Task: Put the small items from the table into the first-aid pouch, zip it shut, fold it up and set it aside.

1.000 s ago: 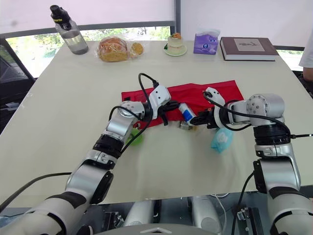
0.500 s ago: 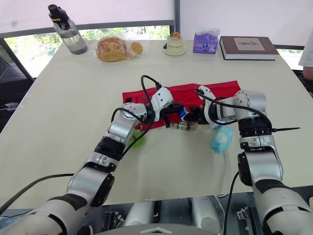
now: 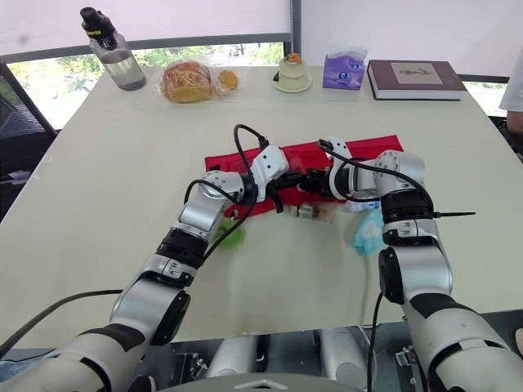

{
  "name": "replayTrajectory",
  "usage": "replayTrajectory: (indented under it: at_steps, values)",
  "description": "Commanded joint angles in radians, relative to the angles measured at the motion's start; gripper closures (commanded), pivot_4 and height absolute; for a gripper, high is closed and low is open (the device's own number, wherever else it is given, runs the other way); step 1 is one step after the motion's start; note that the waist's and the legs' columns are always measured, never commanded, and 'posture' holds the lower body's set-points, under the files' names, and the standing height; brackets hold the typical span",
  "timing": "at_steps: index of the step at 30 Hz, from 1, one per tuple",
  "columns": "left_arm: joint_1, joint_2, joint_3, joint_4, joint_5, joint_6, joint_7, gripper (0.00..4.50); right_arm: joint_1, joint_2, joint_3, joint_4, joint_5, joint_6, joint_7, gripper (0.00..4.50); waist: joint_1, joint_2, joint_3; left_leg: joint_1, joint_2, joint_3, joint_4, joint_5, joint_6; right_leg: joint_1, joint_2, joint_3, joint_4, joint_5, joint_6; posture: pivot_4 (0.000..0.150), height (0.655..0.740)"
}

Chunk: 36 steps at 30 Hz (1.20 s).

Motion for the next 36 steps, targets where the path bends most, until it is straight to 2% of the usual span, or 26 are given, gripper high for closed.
replayTrajectory:
  at_steps: [1, 5, 6, 8, 11, 12, 21, 26, 29, 34, 36]
  values:
    - [-0.006, -0.012, -0.017, -0.037, -0.019, -0.007, -0.021, 4.50, -0.021, 0.011, -0.003, -0.054, 0.014, -0.023, 0.029, 4.46, 0.000, 0.000, 0.000, 0.000, 0.000, 0.000, 0.000, 0.000, 0.000, 0.000, 0.000, 0.000, 0.000, 0.000, 0.000, 0.150, 0.7400]
    - [-0.013, 0.001, -0.006, -0.014, -0.019, -0.013, -0.019, 4.50, 0.007, 0.003, -0.013, -0.109, 0.035, 0.026, 0.045, 4.46, 0.001, 0.000, 0.000, 0.000, 0.000, 0.000, 0.000, 0.000, 0.000, 0.000, 0.000, 0.000, 0.000, 0.000, 0.000, 0.150, 0.7400]
    - [-0.013, 0.004, -0.004, -0.009, -0.019, -0.016, -0.020, 4.50, 0.016, 0.000, -0.012, -0.122, 0.035, 0.033, 0.046, 3.81, 0.001, 0.000, 0.000, 0.000, 0.000, 0.000, 0.000, 0.000, 0.000, 0.000, 0.000, 0.000, 0.000, 0.000, 0.000, 0.150, 0.7400]
    - [-0.016, 0.008, -0.002, 0.001, -0.019, -0.020, -0.020, 4.50, 0.033, -0.002, -0.012, -0.146, 0.034, 0.041, 0.047, 3.27, 0.001, 0.000, 0.000, 0.000, 0.000, 0.000, 0.000, 0.000, 0.000, 0.000, 0.000, 0.000, 0.000, 0.000, 0.000, 0.150, 0.7400]
    - [-0.024, 0.008, 0.000, 0.015, -0.019, -0.025, -0.019, 4.50, 0.050, -0.004, -0.015, -0.173, 0.033, 0.052, 0.045, 1.81, 0.000, 0.000, 0.000, 0.000, 0.000, 0.000, 0.000, 0.000, 0.000, 0.000, 0.000, 0.000, 0.000, 0.000, 0.000, 0.150, 0.7400]
    - [-0.027, 0.007, 0.001, 0.020, -0.018, -0.027, -0.018, 4.50, 0.055, -0.004, -0.018, -0.182, 0.034, 0.057, 0.042, 1.51, 0.000, 0.000, 0.000, 0.000, 0.000, 0.000, 0.000, 0.000, 0.000, 0.000, 0.000, 0.000, 0.000, 0.000, 0.000, 0.150, 0.7400]
    - [-0.045, 0.003, 0.010, 0.049, -0.020, -0.036, -0.014, 4.50, 0.127, -0.061, 0.005, -0.334, 0.049, 0.120, 0.068, 1.51, 0.003, 0.000, 0.000, -0.001, 0.000, 0.000, 0.000, 0.000, 0.000, 0.000, 0.000, 0.000, -0.001, 0.000, 0.000, 0.150, 0.7400]
    - [-0.040, -0.018, 0.029, 0.045, -0.049, -0.002, -0.012, 4.50, 0.215, -0.211, 0.130, -0.512, 0.040, 0.035, 0.177, 1.51, 0.003, 0.000, 0.000, -0.001, -0.001, 0.000, 0.000, 0.000, 0.000, 0.000, -0.001, 0.000, -0.001, 0.000, 0.000, 0.150, 0.7400]
    - [-0.033, -0.021, 0.036, 0.042, -0.068, 0.021, -0.021, 4.50, 0.260, -0.269, 0.200, -0.583, 0.002, -0.071, 0.217, 2.25, 0.002, 0.000, 0.000, -0.001, 0.000, 0.000, 0.000, 0.000, 0.000, -0.001, 0.000, 0.000, -0.001, 0.000, 0.000, 0.150, 0.7400]
    - [-0.038, -0.015, 0.036, 0.053, -0.073, 0.026, -0.028, 4.50, 0.288, -0.267, 0.239, -0.616, -0.021, -0.129, 0.214, 4.47, -0.002, 0.000, 0.000, 0.000, 0.000, 0.000, 0.000, 0.000, 0.000, -0.001, 0.001, 0.000, 0.000, 0.000, 0.001, 0.150, 0.7400]
    - [-0.042, -0.015, 0.035, 0.057, -0.074, 0.027, -0.030, 4.50, 0.293, -0.264, 0.260, -0.612, -0.041, -0.159, 0.211, 4.47, 0.000, 0.000, 0.000, 0.000, 0.000, 0.000, 0.000, 0.000, 0.000, 0.000, 0.001, 0.000, 0.000, 0.000, 0.001, 0.150, 0.7400]
